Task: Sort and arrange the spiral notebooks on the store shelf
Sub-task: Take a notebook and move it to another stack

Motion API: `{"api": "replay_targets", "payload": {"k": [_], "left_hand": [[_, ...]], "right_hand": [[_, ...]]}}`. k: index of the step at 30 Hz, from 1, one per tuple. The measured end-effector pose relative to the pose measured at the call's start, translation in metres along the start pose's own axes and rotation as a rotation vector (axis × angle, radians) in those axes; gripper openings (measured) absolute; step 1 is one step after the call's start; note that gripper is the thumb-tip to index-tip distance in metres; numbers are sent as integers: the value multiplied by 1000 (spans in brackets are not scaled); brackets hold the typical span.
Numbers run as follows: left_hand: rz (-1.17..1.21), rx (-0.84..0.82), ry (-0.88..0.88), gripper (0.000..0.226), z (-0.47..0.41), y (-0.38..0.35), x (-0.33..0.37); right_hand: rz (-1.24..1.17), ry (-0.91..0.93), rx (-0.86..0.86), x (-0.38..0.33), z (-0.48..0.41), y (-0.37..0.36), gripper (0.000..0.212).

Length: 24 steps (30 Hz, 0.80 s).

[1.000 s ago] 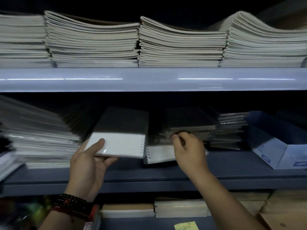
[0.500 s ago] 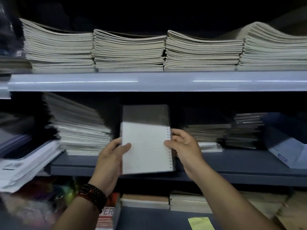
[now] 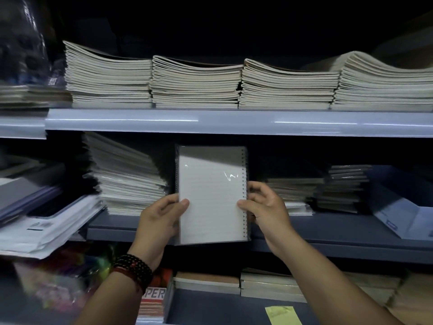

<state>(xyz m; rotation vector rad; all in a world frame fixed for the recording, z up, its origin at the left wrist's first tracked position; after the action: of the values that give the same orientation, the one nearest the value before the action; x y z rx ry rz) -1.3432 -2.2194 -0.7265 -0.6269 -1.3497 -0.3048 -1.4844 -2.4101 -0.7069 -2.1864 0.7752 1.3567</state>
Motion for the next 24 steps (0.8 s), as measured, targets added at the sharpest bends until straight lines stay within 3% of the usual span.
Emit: {"api": "replay_targets", "payload": {"k": [7, 12, 14, 18, 21, 24], "left_hand": [[-85, 14, -150, 28, 8, 4, 19], [-60, 83, -383, 30, 20, 10, 43], [-4, 72, -360, 36, 18, 13, 40], [106, 57, -228, 25, 8, 11, 24], [116, 36, -223, 17, 8, 6, 24], [89, 34, -216, 24, 3, 5, 21]], "right_hand": [[-52, 88, -4, -9, -3, -3, 29], [-126, 304, 23, -37, -8, 1, 22], [-156, 347, -11, -41, -11, -2, 21], [-159, 330, 16, -28, -13, -1, 41], [-155, 301, 29, -21, -13, 2, 42], [-134, 301, 27, -20, -13, 4, 33]]}}
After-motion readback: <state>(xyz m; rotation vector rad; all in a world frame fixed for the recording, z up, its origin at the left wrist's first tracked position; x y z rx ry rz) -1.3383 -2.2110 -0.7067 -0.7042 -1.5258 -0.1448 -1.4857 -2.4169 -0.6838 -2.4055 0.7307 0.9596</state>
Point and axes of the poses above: each hand's wrist, its own z-axis away from the middle knuckle, its own y-axis out of the back of the hand, x = y × z, the point moved 9 cm from there along -z, towards the middle knuckle, and after that the axes turned 13 degrees about y, right-handed, at the moved point
